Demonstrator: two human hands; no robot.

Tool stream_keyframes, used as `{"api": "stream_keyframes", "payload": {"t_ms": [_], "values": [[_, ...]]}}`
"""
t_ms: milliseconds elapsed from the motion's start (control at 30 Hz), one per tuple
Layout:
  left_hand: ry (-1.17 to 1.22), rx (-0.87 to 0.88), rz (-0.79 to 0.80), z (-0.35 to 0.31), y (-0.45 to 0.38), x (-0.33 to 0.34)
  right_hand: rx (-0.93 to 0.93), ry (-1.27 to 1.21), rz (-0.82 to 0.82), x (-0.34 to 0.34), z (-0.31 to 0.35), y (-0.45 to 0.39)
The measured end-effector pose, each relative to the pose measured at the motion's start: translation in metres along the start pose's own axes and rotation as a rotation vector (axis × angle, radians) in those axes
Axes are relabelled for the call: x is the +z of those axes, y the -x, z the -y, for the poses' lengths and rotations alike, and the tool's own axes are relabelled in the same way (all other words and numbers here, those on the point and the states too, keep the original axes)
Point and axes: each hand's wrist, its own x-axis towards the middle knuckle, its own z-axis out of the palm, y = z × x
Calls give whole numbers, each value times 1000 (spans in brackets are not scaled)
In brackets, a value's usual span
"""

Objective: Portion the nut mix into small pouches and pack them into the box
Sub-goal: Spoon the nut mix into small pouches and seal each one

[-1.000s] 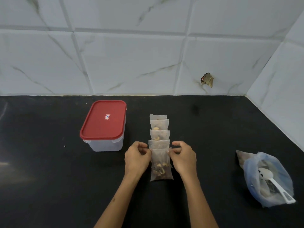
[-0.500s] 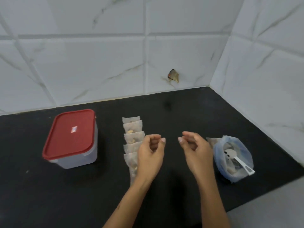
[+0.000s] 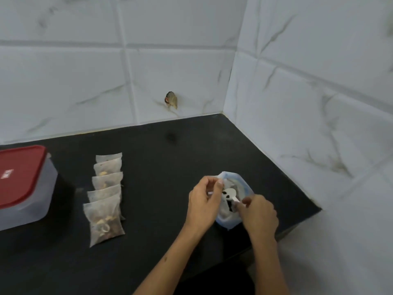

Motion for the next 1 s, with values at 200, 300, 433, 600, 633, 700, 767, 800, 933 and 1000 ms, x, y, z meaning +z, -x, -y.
{"api": "stream_keyframes", "payload": {"t_ms": [200,300,433,600,633,700,767,800,933,1000], "values": [[-190,169,-8,10,-5,16,-72,-2,67,6,-13,-14],[-407,318,17,13,-10,18,-60,-104,85,-5,-19,-22],[-692,450,138,15,-13,18,-113,-232,79,-22,-25,-28],[-919,431,277,18,-20,23,-177,-319,63,-27,-29,-35],[-941,438,290,18,-20,24,-184,-325,72,-27,-30,-35],[-966,452,289,19,-21,27,-192,-334,90,-26,-31,-37],[-995,457,267,21,-23,29,-200,-336,92,-26,-33,-39],[-1009,458,262,21,-24,31,-207,-334,85,-25,-34,-40],[-1068,467,260,24,-28,37,-209,-339,49,-23,-36,-40],[-1084,472,245,25,-30,40,-208,-329,29,-22,-37,-41]]}}
